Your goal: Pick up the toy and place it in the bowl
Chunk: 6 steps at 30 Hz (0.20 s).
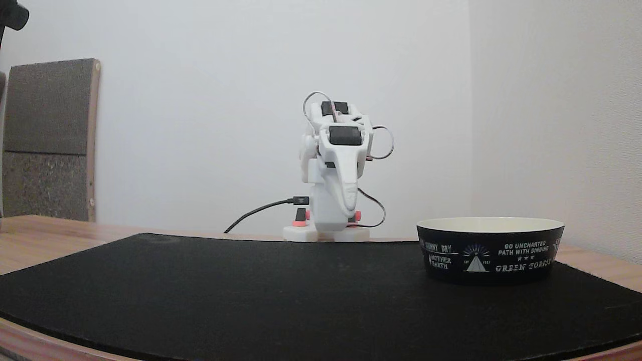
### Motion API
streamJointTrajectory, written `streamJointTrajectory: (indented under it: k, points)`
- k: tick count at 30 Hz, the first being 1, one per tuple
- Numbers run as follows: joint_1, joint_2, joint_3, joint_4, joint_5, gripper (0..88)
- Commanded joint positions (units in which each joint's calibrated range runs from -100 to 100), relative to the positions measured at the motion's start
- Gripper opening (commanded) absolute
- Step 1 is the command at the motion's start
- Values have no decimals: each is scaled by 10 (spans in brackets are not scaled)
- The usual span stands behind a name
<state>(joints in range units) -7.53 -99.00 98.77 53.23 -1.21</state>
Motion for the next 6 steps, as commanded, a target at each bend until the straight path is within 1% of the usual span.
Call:
streamJointTrajectory:
  k: [1, 6]
  points:
    - [1, -4, 7, -1, 1, 20]
    - [1, -4, 7, -1, 1, 20]
